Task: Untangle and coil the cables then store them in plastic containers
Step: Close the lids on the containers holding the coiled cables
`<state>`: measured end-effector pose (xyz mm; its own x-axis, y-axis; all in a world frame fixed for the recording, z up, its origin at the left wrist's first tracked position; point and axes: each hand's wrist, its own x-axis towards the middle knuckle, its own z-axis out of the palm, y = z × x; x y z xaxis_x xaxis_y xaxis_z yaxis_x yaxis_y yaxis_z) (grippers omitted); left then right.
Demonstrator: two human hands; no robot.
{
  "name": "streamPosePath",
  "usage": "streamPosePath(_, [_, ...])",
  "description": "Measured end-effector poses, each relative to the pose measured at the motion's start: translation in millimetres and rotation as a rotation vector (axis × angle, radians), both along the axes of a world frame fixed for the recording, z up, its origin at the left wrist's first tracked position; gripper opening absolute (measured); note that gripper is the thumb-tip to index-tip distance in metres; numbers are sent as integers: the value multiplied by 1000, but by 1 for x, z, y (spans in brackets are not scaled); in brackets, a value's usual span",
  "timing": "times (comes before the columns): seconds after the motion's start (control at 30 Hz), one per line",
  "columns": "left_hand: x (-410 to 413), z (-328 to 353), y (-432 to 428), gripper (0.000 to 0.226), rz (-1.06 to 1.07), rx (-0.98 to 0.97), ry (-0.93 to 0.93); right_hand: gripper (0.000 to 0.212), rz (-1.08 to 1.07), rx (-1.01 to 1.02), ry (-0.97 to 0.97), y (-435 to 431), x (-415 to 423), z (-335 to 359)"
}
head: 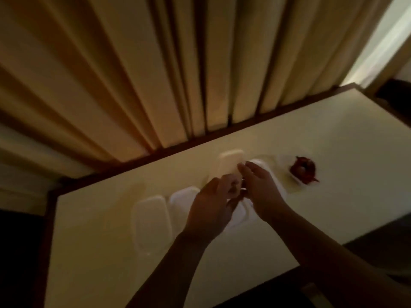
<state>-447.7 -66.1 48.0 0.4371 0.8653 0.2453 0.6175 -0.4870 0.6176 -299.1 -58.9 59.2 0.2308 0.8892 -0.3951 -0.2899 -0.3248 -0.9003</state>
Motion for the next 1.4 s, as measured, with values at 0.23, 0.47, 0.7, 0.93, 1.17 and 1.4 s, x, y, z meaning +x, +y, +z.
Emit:
streamPosePath(0.23, [142, -32, 28, 45, 65, -34, 21, 29, -8, -49, -854, -9, 185, -9])
streamPosePath(0.47, [235, -63, 43, 60, 100, -260, 458, 29, 231, 72, -1222, 27, 271, -71])
streamPosePath(0.7, [257, -62, 50, 58, 216, -342, 644, 49, 440, 25, -1240, 42, 271, -97])
streamPosePath(0.93, [258, -65, 49, 64, 200, -409, 700, 70, 784, 95, -1221, 49, 276, -100])
streamPosePath(1.17, [252, -61, 55, 110, 94, -495, 783, 81, 1018, 170, -1371, 57, 295, -100])
streamPosePath(1.4, [251, -68, 56, 132, 108, -488, 841, 70, 928, 226, -1313, 55, 298, -116])
